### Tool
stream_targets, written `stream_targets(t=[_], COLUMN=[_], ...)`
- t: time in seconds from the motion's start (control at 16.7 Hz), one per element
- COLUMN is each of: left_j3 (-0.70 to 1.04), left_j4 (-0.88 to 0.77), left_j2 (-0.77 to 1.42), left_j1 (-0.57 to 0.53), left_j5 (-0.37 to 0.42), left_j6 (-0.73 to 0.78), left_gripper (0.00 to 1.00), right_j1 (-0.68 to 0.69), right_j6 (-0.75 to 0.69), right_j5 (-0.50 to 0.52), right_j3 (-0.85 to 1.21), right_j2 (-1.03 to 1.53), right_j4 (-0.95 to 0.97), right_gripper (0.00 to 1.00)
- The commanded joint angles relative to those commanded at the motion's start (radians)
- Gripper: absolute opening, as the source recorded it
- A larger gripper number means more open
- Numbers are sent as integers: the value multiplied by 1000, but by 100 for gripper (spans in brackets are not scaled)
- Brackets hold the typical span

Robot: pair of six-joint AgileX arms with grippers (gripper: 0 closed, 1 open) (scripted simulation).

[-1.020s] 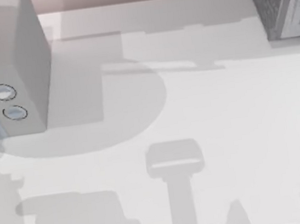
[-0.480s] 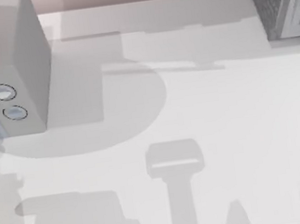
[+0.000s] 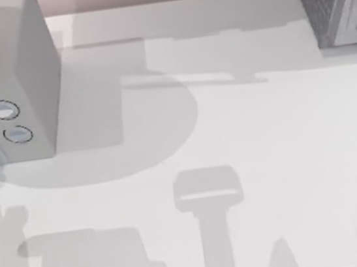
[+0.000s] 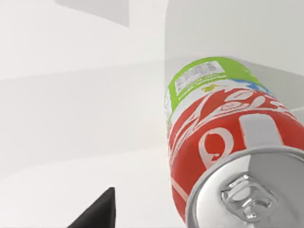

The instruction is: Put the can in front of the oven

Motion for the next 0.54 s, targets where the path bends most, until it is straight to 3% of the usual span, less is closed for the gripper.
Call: stream_targets(t=[0.54], left_j3=[140], left_j4=[-165], left_j2=[-25], left_j1=[-2], left_j5=[0], left_j6=[-3], left_gripper=[100], right_j1=[0], right_j6=[0], right_j5=[0], right_j3=[0], right_j2=[0], right_j4=[0], right_gripper=[100])
